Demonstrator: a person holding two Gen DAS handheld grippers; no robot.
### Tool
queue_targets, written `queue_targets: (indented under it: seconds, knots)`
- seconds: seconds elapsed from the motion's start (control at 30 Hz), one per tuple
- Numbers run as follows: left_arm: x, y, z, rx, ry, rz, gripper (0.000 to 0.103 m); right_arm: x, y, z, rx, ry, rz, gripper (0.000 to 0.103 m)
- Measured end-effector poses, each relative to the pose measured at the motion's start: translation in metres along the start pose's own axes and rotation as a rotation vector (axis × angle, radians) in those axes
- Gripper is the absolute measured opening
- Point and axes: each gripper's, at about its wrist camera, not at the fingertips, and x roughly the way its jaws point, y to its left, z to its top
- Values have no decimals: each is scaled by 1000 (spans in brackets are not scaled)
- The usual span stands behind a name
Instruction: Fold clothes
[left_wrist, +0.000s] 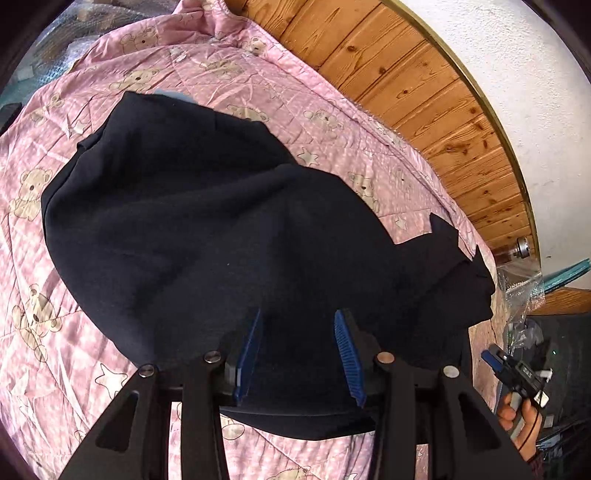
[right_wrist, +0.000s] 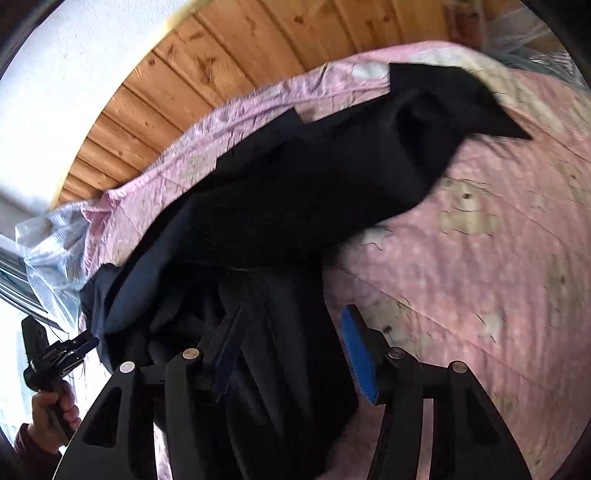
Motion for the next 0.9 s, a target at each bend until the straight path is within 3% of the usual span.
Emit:
queue_targets:
  seconds: [0.07, 0.1, 0.13, 0.17, 0.27, 0.37, 0.43, 0.5, 0.53, 0.57, 0.63, 0.7, 0.77, 0.9]
  knots:
    - [2, 7, -5, -11, 0, 36, 43, 32, 8, 12, -59, 72, -32, 50]
    - [2, 10, -6, -16, -5, 47, 43, 45, 10, 15, -88, 109, -58, 41]
    - [3, 14, -8, -19, -13, 57, 43, 51, 12, 15, -124, 130, -85, 10]
    - [4, 18, -8, -24, -18, 71, 43, 47, 14, 13, -154, 122, -104, 3]
    - [11, 29, -5, -44, -29, 104, 43, -25, 9, -3, -125, -53, -158, 1]
    - [12, 43, 0, -74, -40, 106, 43, -140, -29, -57, 24, -246, -257, 1]
    - [16, 51, 0, -96, -41, 104, 43, -202, -78, -105, 182, -318, -400, 2]
    - [19, 58, 0, -112, -40, 78, 43, -230, -140, -149, 400, -319, -523, 9]
    - [22, 59, -1, -115, -33, 48, 43, -230, -169, -170, 502, -290, -591, 19]
    - [25, 60, -1, -113, -20, 14, 43, -222, -189, -184, 548, -227, -640, 23]
    - [26, 57, -4, -84, -14, 32, 43, -208, -213, -208, 614, -134, -615, 24]
    - [25, 55, -5, -63, -7, 45, 43, -211, -210, -220, 628, -167, -543, 29]
    - [19, 55, -5, -74, -7, 41, 43, -218, -203, -219, 583, -216, -529, 44]
    - [-17, 63, -9, -102, -71, 56, 43, -207, -189, -183, 382, -218, -526, 51]
